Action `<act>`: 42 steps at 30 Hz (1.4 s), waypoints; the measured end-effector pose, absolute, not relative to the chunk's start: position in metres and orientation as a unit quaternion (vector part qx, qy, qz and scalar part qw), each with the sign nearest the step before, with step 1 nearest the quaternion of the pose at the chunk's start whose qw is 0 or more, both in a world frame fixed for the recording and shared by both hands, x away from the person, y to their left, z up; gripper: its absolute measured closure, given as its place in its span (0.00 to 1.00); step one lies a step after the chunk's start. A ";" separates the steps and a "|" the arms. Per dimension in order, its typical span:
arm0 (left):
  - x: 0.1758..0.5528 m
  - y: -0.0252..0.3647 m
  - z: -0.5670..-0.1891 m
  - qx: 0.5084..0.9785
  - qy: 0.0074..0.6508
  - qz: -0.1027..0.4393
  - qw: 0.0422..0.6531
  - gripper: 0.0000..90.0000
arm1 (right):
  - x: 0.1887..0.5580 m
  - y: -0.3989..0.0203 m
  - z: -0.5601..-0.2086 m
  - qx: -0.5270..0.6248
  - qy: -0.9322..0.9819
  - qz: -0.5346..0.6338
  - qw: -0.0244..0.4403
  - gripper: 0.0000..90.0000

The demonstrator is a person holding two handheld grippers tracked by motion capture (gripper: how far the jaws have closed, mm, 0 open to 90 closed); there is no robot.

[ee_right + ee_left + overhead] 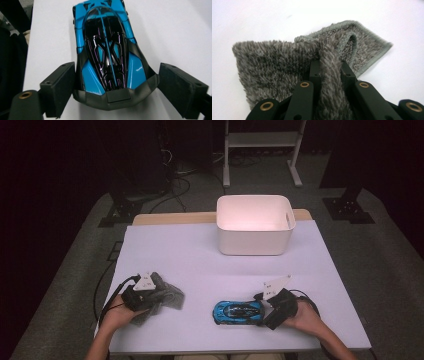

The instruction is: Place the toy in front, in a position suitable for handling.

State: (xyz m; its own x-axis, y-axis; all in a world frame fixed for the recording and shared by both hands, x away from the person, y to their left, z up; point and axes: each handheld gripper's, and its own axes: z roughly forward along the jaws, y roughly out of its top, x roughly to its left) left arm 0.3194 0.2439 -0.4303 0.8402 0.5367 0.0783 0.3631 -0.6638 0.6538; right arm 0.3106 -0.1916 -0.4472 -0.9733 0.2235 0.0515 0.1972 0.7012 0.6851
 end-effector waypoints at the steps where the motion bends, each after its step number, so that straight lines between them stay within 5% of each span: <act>1: 0.318 0.239 -0.427 0.902 0.243 0.123 0.336 0.86 | 0.310 -0.191 -0.449 0.114 0.923 0.366 0.016 0.16; 9: 0.309 0.177 -0.414 0.906 0.151 0.069 0.390 0.85 | 0.310 -0.187 -0.455 0.098 0.931 0.352 0.021 0.18; 17: 0.307 0.117 -0.429 0.921 0.074 0.027 0.381 0.85 | 0.307 -0.187 -0.456 0.097 0.928 0.358 0.023 0.23; 35: 0.312 0.052 -0.411 0.922 0.006 0.014 0.387 0.86 | 0.311 -0.181 -0.458 0.096 0.921 0.376 0.006 0.24; 42: 0.311 0.060 -0.414 0.922 0.008 0.021 0.386 0.86 | 0.311 -0.180 -0.458 0.087 0.924 0.373 0.012 0.24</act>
State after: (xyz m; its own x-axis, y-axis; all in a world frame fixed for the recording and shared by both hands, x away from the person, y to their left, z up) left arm 0.3109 0.0600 -0.4144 0.9990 0.0313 0.0324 -0.0011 -0.7021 0.7121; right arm 0.3107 -0.1802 -0.4579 -0.9846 0.1692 0.0431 0.1516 0.7061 0.6916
